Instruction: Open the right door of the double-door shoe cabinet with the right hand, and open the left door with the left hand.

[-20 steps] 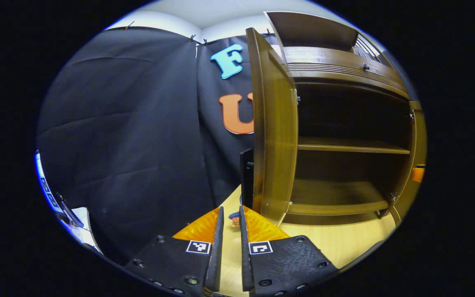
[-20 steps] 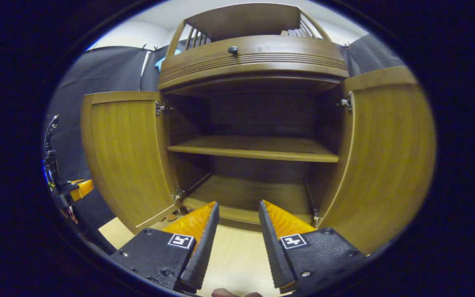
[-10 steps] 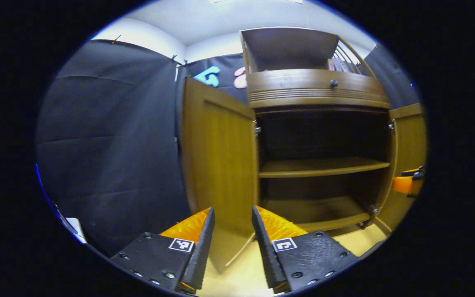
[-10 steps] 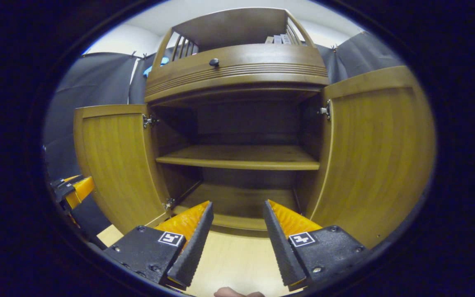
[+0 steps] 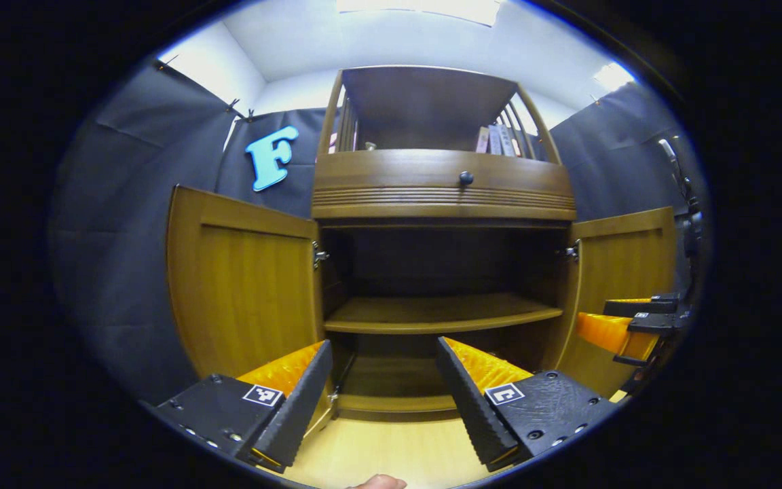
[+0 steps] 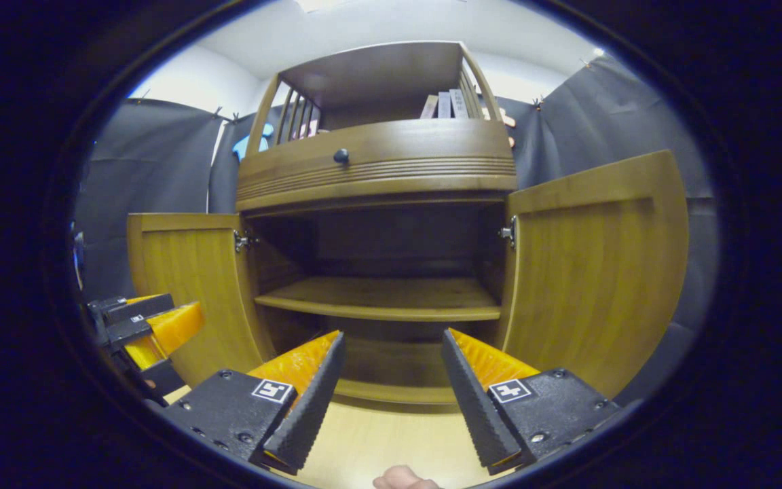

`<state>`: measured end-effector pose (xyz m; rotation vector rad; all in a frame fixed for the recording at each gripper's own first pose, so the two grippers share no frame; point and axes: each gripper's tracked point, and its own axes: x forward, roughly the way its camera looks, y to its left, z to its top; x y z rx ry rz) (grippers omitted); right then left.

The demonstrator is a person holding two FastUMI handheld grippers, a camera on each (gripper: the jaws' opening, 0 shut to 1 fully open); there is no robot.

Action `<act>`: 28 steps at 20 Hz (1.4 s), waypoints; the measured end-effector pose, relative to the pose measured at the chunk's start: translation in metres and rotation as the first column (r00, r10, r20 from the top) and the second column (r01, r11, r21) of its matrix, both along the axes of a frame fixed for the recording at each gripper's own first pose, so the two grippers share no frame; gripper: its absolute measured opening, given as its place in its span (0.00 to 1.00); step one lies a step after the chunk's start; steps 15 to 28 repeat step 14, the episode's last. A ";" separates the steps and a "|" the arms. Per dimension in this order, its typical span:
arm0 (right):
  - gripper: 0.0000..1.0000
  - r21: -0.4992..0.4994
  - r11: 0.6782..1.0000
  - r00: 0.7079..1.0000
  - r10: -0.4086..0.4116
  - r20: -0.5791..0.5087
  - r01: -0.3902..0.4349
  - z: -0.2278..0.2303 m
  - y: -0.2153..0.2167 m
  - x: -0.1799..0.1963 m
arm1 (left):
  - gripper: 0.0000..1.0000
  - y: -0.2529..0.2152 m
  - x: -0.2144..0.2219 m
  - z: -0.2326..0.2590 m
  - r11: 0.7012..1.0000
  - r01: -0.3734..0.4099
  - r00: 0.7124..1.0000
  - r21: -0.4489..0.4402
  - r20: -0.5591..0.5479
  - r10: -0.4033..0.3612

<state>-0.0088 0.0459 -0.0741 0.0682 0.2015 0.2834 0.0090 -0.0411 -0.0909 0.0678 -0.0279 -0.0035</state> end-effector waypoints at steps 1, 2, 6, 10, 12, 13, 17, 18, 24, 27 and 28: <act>0.90 0.006 1.000 1.000 0.008 0.008 -0.008 0.004 0.001 -0.002 | 1.00 -0.005 0.001 0.001 1.000 0.013 1.000 0.006 0.005 -0.013; 0.90 0.007 1.000 1.000 0.008 0.025 -0.008 0.010 0.000 -0.002 | 1.00 -0.010 0.002 0.000 1.000 0.021 1.000 0.012 0.010 -0.021; 0.91 -0.006 1.000 0.998 -0.015 0.066 0.015 0.024 -0.005 -0.005 | 0.94 -0.021 0.005 0.011 0.999 0.035 0.999 0.027 0.034 -0.036; 0.92 0.014 1.000 0.992 -0.013 0.122 0.012 0.043 -0.008 -0.008 | 1.00 -0.022 0.002 0.017 0.999 0.029 0.998 0.019 0.046 -0.030; 0.91 0.022 1.000 0.990 -0.010 0.139 0.007 0.046 -0.007 -0.008 | 1.00 -0.024 0.001 0.017 0.999 0.034 0.998 0.017 0.045 -0.035; 0.90 0.023 1.000 0.991 -0.007 0.136 0.004 0.045 -0.007 -0.008 | 1.00 -0.024 0.002 0.014 0.999 0.035 0.999 0.018 0.037 -0.035; 0.92 0.024 1.000 0.991 -0.005 0.132 0.002 0.043 -0.007 -0.008 | 1.00 -0.022 0.002 0.013 0.999 0.031 0.999 0.018 0.033 -0.032; 0.92 0.024 1.000 0.991 -0.005 0.132 0.002 0.043 -0.007 -0.008 | 1.00 -0.022 0.002 0.013 0.999 0.031 0.999 0.018 0.033 -0.032; 0.92 0.024 1.000 0.991 -0.005 0.132 0.002 0.043 -0.007 -0.008 | 1.00 -0.022 0.002 0.013 0.999 0.031 0.999 0.018 0.033 -0.032; 0.92 0.024 1.000 0.991 -0.005 0.132 0.002 0.043 -0.007 -0.008 | 1.00 -0.022 0.002 0.013 0.999 0.031 0.999 0.018 0.033 -0.032; 0.92 0.024 1.000 0.991 -0.005 0.132 0.002 0.043 -0.007 -0.008 | 1.00 -0.022 0.002 0.013 0.999 0.031 0.999 0.018 0.033 -0.032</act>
